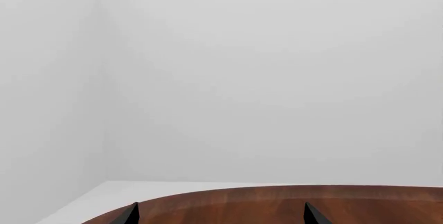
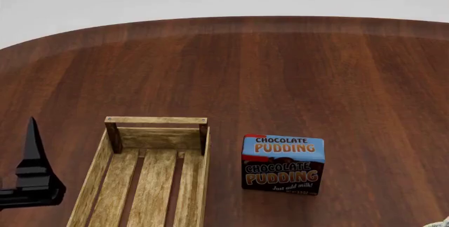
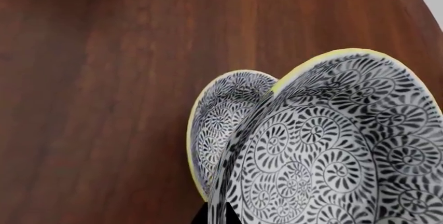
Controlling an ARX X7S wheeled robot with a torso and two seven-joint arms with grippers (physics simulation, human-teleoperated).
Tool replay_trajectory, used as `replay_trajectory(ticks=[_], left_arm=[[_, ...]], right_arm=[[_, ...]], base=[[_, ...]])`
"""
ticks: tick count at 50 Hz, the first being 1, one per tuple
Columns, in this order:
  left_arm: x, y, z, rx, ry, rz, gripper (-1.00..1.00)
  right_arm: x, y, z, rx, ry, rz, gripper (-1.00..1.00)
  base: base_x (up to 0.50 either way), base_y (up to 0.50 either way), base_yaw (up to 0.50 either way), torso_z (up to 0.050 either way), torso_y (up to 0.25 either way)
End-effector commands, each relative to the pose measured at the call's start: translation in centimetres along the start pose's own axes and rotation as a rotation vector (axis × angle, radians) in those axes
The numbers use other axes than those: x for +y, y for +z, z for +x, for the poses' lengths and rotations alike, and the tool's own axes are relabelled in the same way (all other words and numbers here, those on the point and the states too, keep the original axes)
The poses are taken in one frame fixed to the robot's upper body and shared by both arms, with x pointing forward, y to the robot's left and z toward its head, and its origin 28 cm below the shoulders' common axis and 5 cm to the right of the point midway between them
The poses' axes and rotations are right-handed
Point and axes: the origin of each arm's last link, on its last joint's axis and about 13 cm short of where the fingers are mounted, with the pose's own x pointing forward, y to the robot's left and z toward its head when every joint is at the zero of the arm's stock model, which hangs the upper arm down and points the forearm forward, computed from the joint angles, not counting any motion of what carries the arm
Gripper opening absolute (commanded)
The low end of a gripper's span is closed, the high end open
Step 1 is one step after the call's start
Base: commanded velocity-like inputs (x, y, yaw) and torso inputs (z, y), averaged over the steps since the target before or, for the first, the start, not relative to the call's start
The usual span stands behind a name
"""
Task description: Stack the left bowl on the right bowl and place them in the tray.
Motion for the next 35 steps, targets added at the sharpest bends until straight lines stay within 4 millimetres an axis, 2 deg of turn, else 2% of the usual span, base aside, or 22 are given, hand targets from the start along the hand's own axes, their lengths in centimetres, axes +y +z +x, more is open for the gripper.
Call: replay_trajectory(ticks=[1, 18, 35], left_arm=[[-0.1, 0.2, 0.2, -0.003, -0.002, -0.002, 1.0], [0.0, -0.1, 0.0, -0.001, 0.002, 0.002, 1.0], [-0.1, -0.3, -0.2, 0.005, 0.004, 0.005, 1.0]], right_arm=[[-1.1, 1.3, 1.0, 0.014, -0.02, -0.019, -1.0], [-1.5, 2.9, 2.5, 0.047, 0.011, -0.051, -1.0], [-2.3, 4.0, 2.9, 0.132, 0.087, -0.068, -1.0]], base=[[0.0, 0.0, 0.0, 0.0, 0.0], [0.0, 0.0, 0.0, 0.0, 0.001], [0.0, 0.0, 0.0, 0.0, 0.0]])
